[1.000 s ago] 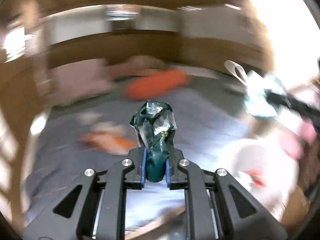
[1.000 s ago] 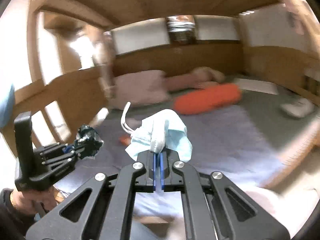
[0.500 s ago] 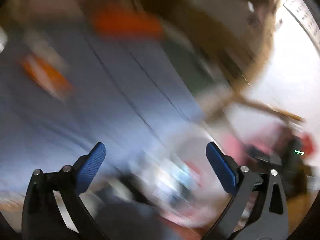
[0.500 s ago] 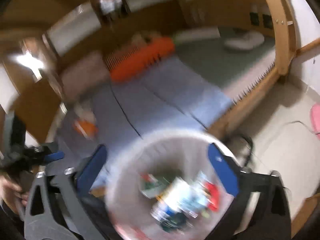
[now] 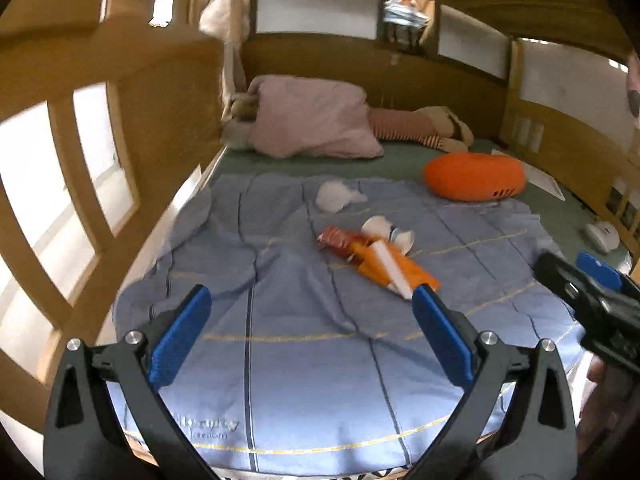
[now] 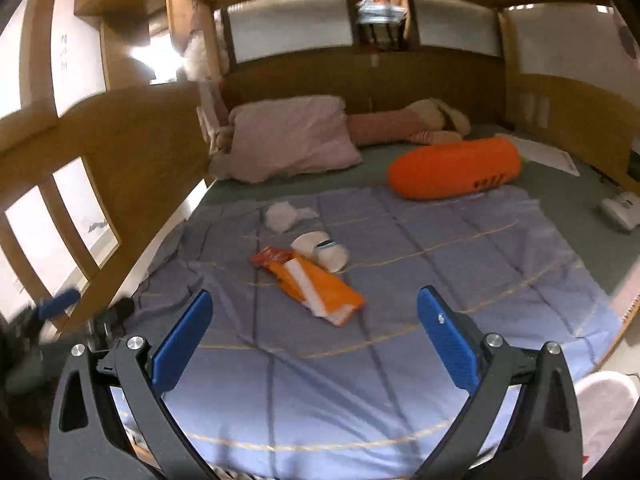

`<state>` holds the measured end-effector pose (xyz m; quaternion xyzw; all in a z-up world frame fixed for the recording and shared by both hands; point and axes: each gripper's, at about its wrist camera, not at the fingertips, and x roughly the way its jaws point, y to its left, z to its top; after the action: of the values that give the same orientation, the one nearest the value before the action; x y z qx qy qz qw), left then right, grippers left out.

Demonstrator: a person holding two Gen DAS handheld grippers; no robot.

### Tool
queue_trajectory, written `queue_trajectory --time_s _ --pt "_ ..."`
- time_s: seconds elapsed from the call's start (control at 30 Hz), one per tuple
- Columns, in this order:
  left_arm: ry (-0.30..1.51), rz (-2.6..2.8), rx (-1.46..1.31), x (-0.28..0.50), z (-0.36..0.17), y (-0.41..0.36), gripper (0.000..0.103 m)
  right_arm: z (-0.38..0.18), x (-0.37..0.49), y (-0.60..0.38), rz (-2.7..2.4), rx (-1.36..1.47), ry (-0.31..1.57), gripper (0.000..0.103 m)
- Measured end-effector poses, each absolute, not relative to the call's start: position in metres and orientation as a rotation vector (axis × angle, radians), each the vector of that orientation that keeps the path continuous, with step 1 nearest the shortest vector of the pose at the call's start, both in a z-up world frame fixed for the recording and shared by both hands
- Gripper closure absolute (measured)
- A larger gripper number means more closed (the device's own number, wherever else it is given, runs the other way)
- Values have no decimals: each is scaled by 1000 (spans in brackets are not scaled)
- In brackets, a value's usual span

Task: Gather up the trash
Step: 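Move both open tools back over the remaining trash on the bed, then grasp the white tissue with the left tool while the right grasps the orange packet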

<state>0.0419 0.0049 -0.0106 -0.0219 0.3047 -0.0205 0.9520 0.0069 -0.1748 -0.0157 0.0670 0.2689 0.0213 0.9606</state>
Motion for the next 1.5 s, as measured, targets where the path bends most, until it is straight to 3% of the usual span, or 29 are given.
queue_trajectory --time_s 0.5,0.97,1.4,1.43,1.47,1.5 --pt "637 -30 -70 41 -36 15 3 -41 25 -154 -15 148 540 3" --pt "669 -59 -36 74 -51 14 3 -70 79 -180 -49 222 654 3" --pt "747 -51 -94 132 -75 27 3 -169 236 -145 88 -19 942 4" --pt "751 -57 -93 139 -74 26 3 -178 242 -147 104 -15 982 7" --pt "745 -70 -90 149 -71 24 3 -183 246 -149 117 -11 1013 24" --pt "729 -87 -83 160 -68 20 3 -182 247 -151 122 -5 1027 29"
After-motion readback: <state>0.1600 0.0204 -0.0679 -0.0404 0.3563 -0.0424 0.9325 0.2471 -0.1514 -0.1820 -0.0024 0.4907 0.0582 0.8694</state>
